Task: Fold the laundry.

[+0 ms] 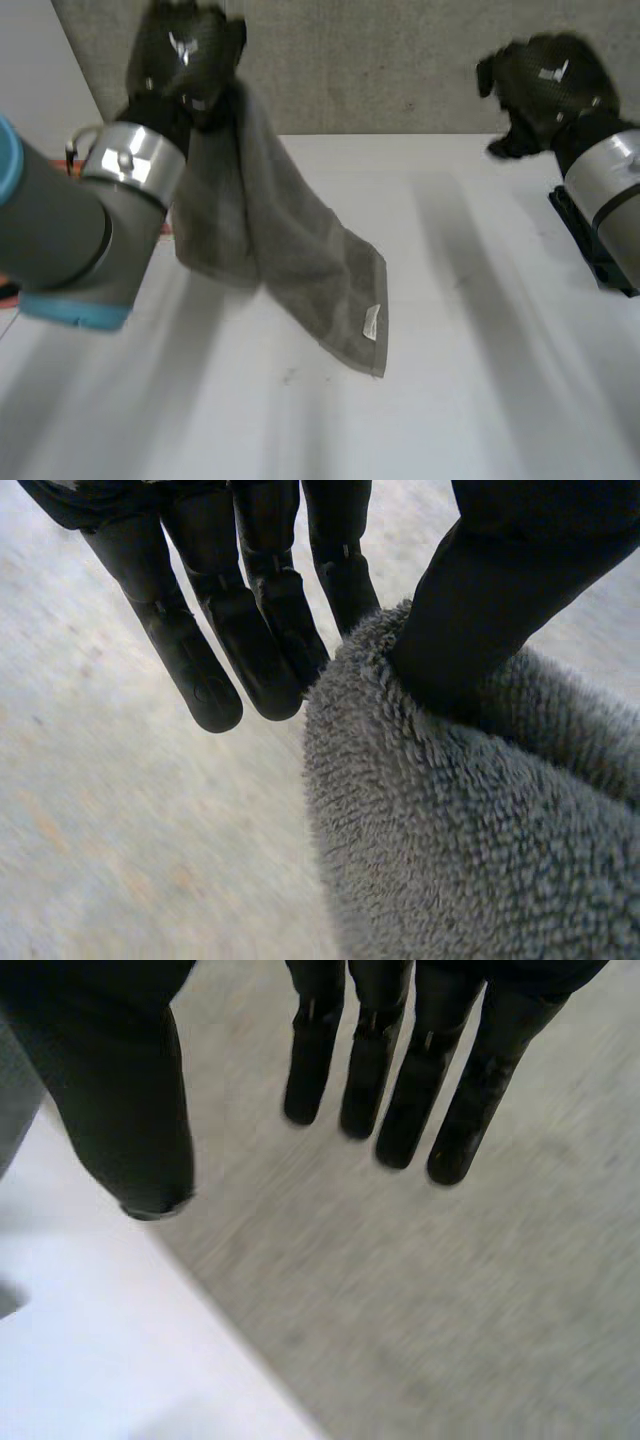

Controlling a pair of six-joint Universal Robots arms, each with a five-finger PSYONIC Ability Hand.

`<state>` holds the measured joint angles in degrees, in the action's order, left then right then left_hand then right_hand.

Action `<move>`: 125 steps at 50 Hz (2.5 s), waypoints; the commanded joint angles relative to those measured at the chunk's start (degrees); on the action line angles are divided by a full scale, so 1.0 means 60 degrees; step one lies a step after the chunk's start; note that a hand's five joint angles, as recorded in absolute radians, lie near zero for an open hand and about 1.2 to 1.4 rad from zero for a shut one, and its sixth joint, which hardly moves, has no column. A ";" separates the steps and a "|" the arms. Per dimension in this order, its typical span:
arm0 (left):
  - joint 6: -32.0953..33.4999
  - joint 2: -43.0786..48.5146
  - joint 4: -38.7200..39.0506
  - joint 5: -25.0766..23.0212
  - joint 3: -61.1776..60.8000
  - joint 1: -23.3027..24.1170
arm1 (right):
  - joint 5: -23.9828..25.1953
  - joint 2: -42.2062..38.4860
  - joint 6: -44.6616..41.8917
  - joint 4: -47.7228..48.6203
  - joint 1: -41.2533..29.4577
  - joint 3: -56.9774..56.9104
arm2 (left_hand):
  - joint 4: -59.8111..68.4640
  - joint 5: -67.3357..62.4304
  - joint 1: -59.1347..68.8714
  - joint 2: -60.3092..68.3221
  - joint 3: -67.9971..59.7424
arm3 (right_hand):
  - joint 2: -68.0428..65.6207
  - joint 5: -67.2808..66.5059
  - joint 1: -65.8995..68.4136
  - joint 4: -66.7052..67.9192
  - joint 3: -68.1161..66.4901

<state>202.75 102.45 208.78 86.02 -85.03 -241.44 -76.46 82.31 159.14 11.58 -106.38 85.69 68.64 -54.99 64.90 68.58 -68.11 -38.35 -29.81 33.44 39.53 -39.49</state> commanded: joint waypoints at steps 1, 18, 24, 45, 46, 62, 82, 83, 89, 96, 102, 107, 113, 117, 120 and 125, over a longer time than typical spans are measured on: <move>0.0017 -0.0931 -0.0505 -0.0069 -0.1969 0.0352 | 0.0058 -0.1411 -0.0113 -0.2338 0.0006 -0.0671 | 0.1893 -0.2502 0.2517 0.1904 -0.1982 | 0.3615 0.3857 -0.2795 -0.3811 0.3804; -0.0042 -0.3510 -0.1881 -0.0069 -0.3113 0.1070 | 0.2517 -0.6667 0.0707 -0.5547 -0.1252 -0.6850 | 0.1893 -0.2502 0.2517 0.1904 -0.1982 | 0.4725 0.4968 -0.3906 -0.4922 0.4915; -0.0027 -0.3832 -0.2146 -0.0069 -0.3113 0.1305 | 0.2710 -0.8325 0.0956 -0.5621 -0.1985 -0.8464 | 0.1893 -0.2502 0.2517 0.1904 -0.1982 | 0.4725 0.4968 -0.3906 -0.4922 0.4915; 0.0017 -0.2868 -0.1136 -0.0099 -0.1972 0.0061 | 0.0164 -0.9268 0.1294 -0.4995 -0.2309 -1.3049 | 0.1893 -0.2502 0.2517 0.1904 -0.1982 | -0.6941 -0.6699 0.7761 0.6745 -0.6752; 0.0017 -0.2503 -0.0859 -0.0113 -0.1550 -0.0071 | -0.0013 -0.9076 0.1279 -0.4774 -0.2294 -1.3080 | 0.1893 -0.2502 0.2517 0.1904 -0.1982 | -0.6941 -0.6699 0.7761 0.6745 -0.6752; 0.0324 -0.0127 -0.0153 -0.0099 0.0434 -0.0526 | -0.0426 -0.4579 -0.0637 -0.4669 -0.1547 -0.8208 | 0.1893 -0.2502 0.2517 0.1904 -0.1982 | -0.6941 -0.6699 0.7761 0.6745 -0.6752; 0.0280 0.0416 -0.4341 0.0296 -0.3201 0.1100 | -0.0440 -0.2850 -0.5137 -0.4728 -0.0727 0.0395 | -0.1261 0.0651 -0.0636 -0.1249 0.1171 | -0.5089 -0.4847 0.5909 0.4893 -0.4900; 0.0251 0.0329 -0.4763 0.0471 -0.3128 0.1085 | -0.0396 -0.2457 -0.5137 -0.4713 -0.0567 0.0541 | -0.4075 0.3465 -0.3451 -0.4063 0.3985 | -0.0660 -0.0418 0.1479 0.0464 -0.0471; 0.0193 -0.0551 -0.4915 0.1117 -0.2353 0.0661 | -0.0220 -0.1516 -0.4465 -0.3953 -0.0185 0.0484 | -0.8556 0.7947 -0.7932 -0.8544 0.8467 | 0.3869 0.4111 -0.3049 -0.4065 0.4058; 0.0105 -0.0669 -0.4373 0.1117 -0.1385 -0.0774 | -0.0220 -0.1237 -0.2473 -0.3131 -0.0097 -0.0101 | -0.8982 0.8372 -0.8357 -0.8970 0.8892 | 0.4375 0.4618 -0.3556 -0.4571 0.4565; -0.0232 0.0442 -0.4255 0.0227 -0.0697 -0.1668 | -0.0103 -0.1748 -0.2017 -0.4169 0.0049 -0.1067 | -0.8730 0.8121 -0.8106 -0.8718 0.8641 | 0.4151 0.4393 -0.3332 -0.4347 0.4340; -0.0174 0.1468 -0.4328 -0.1253 -0.0155 -0.2195 | -0.0117 -0.2993 -0.1958 -0.5282 0.0328 -0.2063 | -0.8030 0.7420 -0.7406 -0.8018 0.7940 | 0.3424 0.3666 -0.2605 -0.3620 0.3613; -0.0130 0.2582 -0.4811 -0.1812 0.0504 -0.2650 | -0.0044 -0.3975 -0.1973 -0.5929 0.0489 -0.2665 | -0.7383 0.6774 -0.6759 -0.7372 0.7294 | 0.3057 0.3300 -0.2238 -0.3253 0.3247; -0.0101 0.3081 -0.4870 -0.1812 0.0842 -0.2650 | -0.0044 -0.4240 -0.2002 -0.5885 0.0460 -0.2578 | -0.7132 0.6523 -0.6508 -0.7120 0.7043 | 0.2890 0.3132 -0.2071 -0.3086 0.3079; -0.0057 0.3388 -0.4870 -0.1812 0.0973 -0.2563 | -0.0074 -0.4386 -0.2003 -0.5841 0.0431 -0.2519 | -0.6991 0.6381 -0.6367 -0.6979 0.6901 | 0.2665 0.2907 -0.1845 -0.2861 0.2854; 0.0557 0.3725 -0.4855 -0.1783 0.1003 -0.2431 | -0.0074 -0.4577 -0.1988 -0.5636 0.0387 -0.2461 | -0.6991 0.6381 -0.6367 -0.6979 0.6901 | 0.2748 0.2991 -0.1929 -0.2945 0.2938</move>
<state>202.81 122.74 179.48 74.78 -79.35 -257.07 -76.83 55.66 147.15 -23.65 -103.72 70.18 22.37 -12.53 21.94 22.40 -22.35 -17.48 -8.26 15.04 17.99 -18.00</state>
